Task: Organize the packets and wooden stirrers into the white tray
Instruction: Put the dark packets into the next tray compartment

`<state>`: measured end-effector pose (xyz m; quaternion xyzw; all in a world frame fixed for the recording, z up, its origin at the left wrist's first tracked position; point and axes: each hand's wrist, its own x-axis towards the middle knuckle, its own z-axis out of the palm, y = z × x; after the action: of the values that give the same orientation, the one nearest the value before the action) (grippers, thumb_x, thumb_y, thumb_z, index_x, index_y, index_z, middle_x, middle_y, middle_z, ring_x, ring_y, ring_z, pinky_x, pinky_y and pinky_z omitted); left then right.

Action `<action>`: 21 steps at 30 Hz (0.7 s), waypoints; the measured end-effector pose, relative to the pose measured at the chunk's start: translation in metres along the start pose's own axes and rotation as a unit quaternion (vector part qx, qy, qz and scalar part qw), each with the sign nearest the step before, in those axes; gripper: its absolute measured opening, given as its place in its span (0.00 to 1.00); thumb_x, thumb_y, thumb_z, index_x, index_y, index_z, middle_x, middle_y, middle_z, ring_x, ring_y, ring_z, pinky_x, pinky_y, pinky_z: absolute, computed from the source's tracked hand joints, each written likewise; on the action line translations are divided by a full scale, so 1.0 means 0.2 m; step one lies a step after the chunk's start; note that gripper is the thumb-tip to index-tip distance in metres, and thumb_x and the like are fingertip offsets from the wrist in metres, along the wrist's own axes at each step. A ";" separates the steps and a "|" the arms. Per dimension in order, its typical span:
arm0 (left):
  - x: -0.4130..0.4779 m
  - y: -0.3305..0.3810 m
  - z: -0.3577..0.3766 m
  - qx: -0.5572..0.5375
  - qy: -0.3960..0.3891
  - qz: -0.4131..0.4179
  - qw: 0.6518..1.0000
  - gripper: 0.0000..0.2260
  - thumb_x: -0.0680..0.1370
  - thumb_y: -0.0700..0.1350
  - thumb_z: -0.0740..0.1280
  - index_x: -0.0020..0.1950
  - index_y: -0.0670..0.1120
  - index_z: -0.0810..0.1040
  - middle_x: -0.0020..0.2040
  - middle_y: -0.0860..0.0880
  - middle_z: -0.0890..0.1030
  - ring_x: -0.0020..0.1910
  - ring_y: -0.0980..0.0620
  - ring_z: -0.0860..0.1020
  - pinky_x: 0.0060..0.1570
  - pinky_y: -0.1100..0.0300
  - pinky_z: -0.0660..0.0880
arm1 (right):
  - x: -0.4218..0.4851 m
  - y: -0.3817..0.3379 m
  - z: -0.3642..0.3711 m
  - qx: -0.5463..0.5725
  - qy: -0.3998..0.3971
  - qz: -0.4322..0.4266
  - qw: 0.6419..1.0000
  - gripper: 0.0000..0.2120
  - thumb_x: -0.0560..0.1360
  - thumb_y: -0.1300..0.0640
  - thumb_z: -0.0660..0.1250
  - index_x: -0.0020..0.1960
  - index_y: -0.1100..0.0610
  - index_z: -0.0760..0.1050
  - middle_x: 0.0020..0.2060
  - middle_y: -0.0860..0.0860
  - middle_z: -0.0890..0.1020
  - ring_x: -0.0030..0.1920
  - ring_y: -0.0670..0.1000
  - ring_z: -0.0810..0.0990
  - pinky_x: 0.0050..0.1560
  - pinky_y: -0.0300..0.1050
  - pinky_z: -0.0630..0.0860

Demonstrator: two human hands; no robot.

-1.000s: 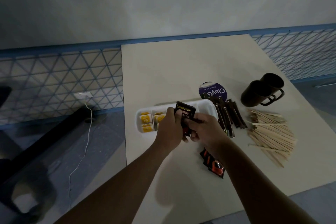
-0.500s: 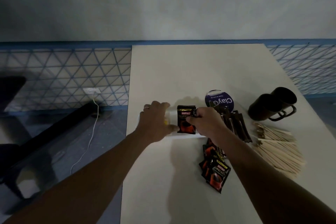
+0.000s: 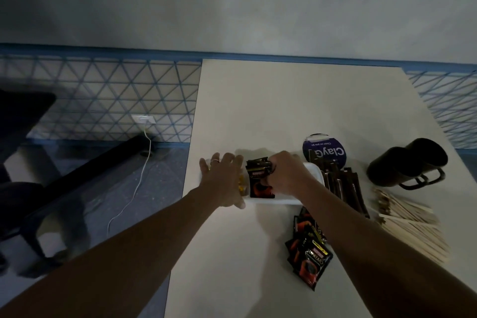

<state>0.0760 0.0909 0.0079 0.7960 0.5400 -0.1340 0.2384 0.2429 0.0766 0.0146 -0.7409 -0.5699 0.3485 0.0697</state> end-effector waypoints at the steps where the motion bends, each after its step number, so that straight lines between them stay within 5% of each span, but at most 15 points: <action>1: 0.00 0.00 0.00 -0.006 0.003 0.001 1.000 0.49 0.66 0.56 0.78 0.79 0.50 0.53 0.78 0.48 0.57 0.78 0.39 0.50 0.74 0.35 0.47 | 0.01 0.00 0.00 -0.007 0.000 -0.003 1.000 0.10 0.70 0.63 0.73 0.50 0.60 0.80 0.46 0.59 0.81 0.48 0.59 0.81 0.46 0.51 0.82; 5: 0.00 0.00 0.01 -0.017 0.011 0.002 1.000 0.49 0.65 0.55 0.79 0.78 0.51 0.55 0.77 0.49 0.59 0.78 0.39 0.51 0.74 0.35 0.47 | 0.02 -0.01 0.00 -0.039 0.012 -0.032 0.999 0.11 0.70 0.62 0.74 0.53 0.60 0.81 0.46 0.58 0.81 0.48 0.57 0.80 0.41 0.45 0.79; 8: 0.01 0.00 0.01 -0.024 0.008 -0.001 1.000 0.49 0.65 0.55 0.79 0.78 0.51 0.54 0.77 0.49 0.58 0.78 0.39 0.51 0.74 0.35 0.46 | 0.01 -0.02 -0.01 -0.077 0.016 -0.060 0.995 0.13 0.71 0.64 0.73 0.55 0.62 0.79 0.47 0.58 0.82 0.50 0.58 0.80 0.48 0.49 0.80; 14: 0.01 -0.01 0.01 -0.012 0.010 0.004 1.000 0.50 0.64 0.57 0.79 0.78 0.51 0.54 0.76 0.49 0.59 0.77 0.40 0.53 0.73 0.34 0.48 | 0.00 -0.01 0.02 -0.050 0.047 -0.148 0.987 0.39 0.69 0.68 0.73 0.73 0.47 0.62 0.41 0.53 0.81 0.40 0.54 0.81 0.40 0.46 0.79; 17: 0.01 -0.01 0.02 -0.011 0.010 0.005 1.000 0.50 0.64 0.57 0.79 0.78 0.51 0.54 0.76 0.49 0.60 0.76 0.40 0.54 0.73 0.34 0.49 | 0.00 -0.01 0.04 -0.096 0.060 -0.175 0.978 0.28 0.70 0.65 0.73 0.68 0.54 0.70 0.49 0.56 0.83 0.47 0.57 0.81 0.46 0.50 0.80; 21: 0.02 -0.01 0.02 -0.013 0.008 0.006 1.000 0.50 0.64 0.57 0.79 0.78 0.51 0.55 0.76 0.49 0.60 0.77 0.40 0.54 0.73 0.34 0.48 | -0.02 -0.01 0.06 -0.114 0.016 -0.148 0.982 0.19 0.73 0.62 0.71 0.61 0.59 0.71 0.51 0.57 0.81 0.45 0.55 0.78 0.41 0.44 0.75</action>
<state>0.0758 0.0922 0.0028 0.7971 0.5387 -0.1192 0.2454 0.2344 0.0701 0.0087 -0.6568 -0.7080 0.2555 0.0450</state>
